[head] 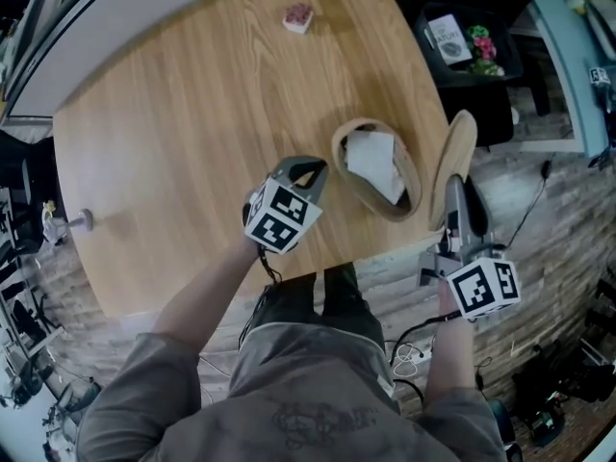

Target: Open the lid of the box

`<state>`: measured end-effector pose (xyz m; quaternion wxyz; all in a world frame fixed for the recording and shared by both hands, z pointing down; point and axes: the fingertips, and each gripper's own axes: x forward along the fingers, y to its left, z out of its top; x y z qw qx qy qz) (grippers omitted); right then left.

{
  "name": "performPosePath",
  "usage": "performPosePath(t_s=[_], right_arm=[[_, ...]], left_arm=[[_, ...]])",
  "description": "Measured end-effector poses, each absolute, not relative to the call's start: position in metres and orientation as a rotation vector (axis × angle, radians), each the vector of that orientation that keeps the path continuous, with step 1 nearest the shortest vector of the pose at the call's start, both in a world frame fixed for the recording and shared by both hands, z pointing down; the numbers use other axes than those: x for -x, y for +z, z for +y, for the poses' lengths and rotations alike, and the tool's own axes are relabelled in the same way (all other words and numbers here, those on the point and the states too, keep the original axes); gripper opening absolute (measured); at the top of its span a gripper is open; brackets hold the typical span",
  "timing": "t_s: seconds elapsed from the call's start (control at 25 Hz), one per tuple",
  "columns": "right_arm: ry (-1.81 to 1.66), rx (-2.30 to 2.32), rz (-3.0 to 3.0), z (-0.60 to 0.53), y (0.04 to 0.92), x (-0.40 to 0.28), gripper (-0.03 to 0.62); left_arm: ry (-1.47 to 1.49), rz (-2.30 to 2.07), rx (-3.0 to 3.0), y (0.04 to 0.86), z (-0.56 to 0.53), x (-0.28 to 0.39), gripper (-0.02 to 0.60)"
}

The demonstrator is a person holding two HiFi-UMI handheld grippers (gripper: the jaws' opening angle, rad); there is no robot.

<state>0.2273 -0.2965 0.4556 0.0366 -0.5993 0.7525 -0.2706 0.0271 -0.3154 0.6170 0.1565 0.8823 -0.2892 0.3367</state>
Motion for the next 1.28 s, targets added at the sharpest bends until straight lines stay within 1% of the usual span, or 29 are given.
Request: performPosePath(t_s=[0.32, 0.68, 1.0, 1.28], right_arm=[[-0.58, 1.738, 2.377, -0.298, 0.361, -0.216, 0.084], [-0.3, 1.626, 2.431, -0.269, 0.253, -0.194, 0.084], [-0.115, 1.539, 2.445, -0.228, 0.177, -0.181, 0.084], [-0.036, 1.482, 2.43, -0.198, 0.143, -0.177, 0.086]], left_arm=[[0.709, -1.063, -2.58, 0.498, -0.338, 0.007, 0.002], [0.481, -1.24, -2.712, 0.363, -0.334, 0.033, 0.002], [0.335, -1.313, -2.797, 0.276, -0.305, 0.048, 0.002], [0.281, -1.392, -2.908, 0.225, -0.278, 0.046, 0.002]])
